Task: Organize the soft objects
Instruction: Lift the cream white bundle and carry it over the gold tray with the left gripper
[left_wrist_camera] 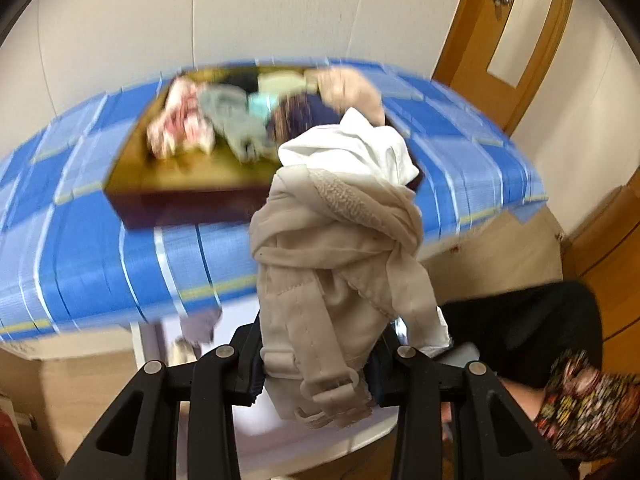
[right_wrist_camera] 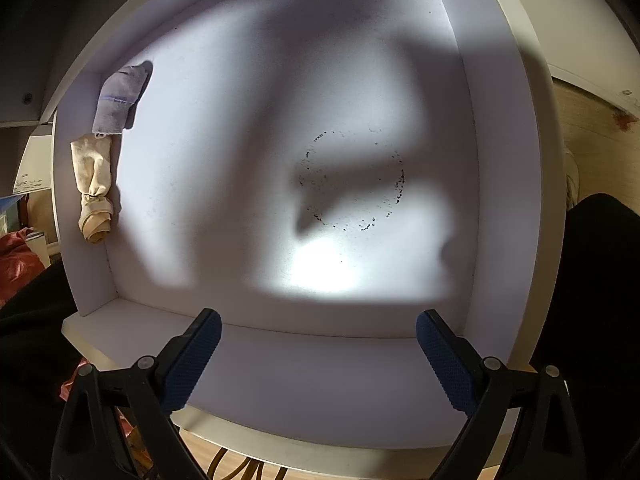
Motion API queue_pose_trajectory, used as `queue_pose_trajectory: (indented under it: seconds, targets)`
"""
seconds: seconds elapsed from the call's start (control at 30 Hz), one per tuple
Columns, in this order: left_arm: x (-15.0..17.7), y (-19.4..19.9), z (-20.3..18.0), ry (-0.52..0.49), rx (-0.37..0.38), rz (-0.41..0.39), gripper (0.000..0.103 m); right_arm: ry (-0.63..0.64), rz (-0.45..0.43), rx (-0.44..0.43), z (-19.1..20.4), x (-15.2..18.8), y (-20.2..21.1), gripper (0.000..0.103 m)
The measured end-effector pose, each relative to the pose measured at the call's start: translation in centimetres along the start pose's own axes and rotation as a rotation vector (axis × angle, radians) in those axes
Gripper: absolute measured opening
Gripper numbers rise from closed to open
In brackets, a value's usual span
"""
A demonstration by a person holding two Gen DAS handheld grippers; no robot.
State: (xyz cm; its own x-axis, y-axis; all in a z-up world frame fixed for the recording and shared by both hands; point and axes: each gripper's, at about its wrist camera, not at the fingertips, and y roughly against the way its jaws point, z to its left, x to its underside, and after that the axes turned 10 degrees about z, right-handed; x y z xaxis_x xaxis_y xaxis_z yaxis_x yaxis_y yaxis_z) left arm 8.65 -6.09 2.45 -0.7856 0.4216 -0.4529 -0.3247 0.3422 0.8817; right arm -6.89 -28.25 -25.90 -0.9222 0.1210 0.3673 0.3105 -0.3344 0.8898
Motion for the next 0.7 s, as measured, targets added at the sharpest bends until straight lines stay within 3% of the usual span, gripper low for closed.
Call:
queue_pose_trajectory:
  seconds: [0.37, 0.7]
  targets:
    - [-8.2, 2.4, 2.8, 0.041, -0.063, -0.044, 0.038, 0.003, -0.002, -0.019, 0.3, 0.1, 0.3, 0.099]
    - [-12.0, -1.4, 6.3, 0.111, -0.135, 0.015, 0.038, 0.005, -0.003, -0.045, 0.3, 0.1, 0.6, 0.099]
